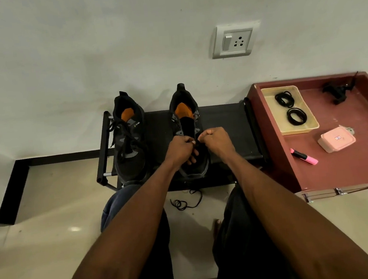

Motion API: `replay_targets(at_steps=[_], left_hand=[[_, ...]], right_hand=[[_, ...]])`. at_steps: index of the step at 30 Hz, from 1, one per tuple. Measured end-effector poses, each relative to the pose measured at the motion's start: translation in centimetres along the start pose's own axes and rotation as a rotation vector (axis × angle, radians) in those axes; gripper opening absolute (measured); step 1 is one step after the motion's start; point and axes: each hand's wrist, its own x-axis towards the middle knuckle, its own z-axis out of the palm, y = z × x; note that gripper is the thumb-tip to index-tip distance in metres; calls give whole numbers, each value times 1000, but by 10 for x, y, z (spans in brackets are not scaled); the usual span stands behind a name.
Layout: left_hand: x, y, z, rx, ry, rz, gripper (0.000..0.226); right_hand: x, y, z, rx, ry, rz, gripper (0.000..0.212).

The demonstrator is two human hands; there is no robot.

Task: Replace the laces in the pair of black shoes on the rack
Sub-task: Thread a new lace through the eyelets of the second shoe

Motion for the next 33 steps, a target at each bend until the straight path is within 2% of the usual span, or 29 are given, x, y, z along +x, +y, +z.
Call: replay_targets(at_steps=[3, 7, 11, 14, 16, 18, 20, 21, 22, 24, 29, 31, 33], left_hand=[[0, -1, 8, 53, 105, 17, 22], [-1, -4, 15, 96, 192, 55, 20], [-4, -7, 14, 160, 284, 99, 21], [-9, -2, 5, 36, 387, 133, 17], [-18, 9, -8, -132, 388, 170, 15], [-28, 19, -23, -477, 264, 138, 17], [-40, 25, -39, -840, 25, 82, 23], [-46, 24, -45, -890, -86, 59, 24], [-50, 20, -50, -834, -174, 14, 24], [-59, 9, -55, -566, -382, -128, 23], [-82, -32, -38, 356, -1054, -620, 21], [-87, -42, -28, 564, -1159, -685, 21], [-86, -42, -25, 647, -1079, -631, 21]], right_hand=[[4, 2, 4, -16, 28, -1, 12], [7, 1, 8, -61, 37, -24, 30], [9, -2, 12, -92, 32, -17, 29], [9, -4, 11, -110, 37, -7, 32], [8, -4, 8, -124, 17, -3, 30], [7, -6, 5, -117, -7, 5, 27], [7, -8, 4, -128, -11, 7, 26], [6, -8, 4, -139, -13, 8, 26], [6, -8, 4, -143, -15, 12, 27], [5, -10, 4, -136, -21, 22, 28], [3, -13, 4, -159, -40, 24, 29], [3, -14, 4, -174, -41, 31, 28], [3, -13, 4, -178, -38, 34, 30]])
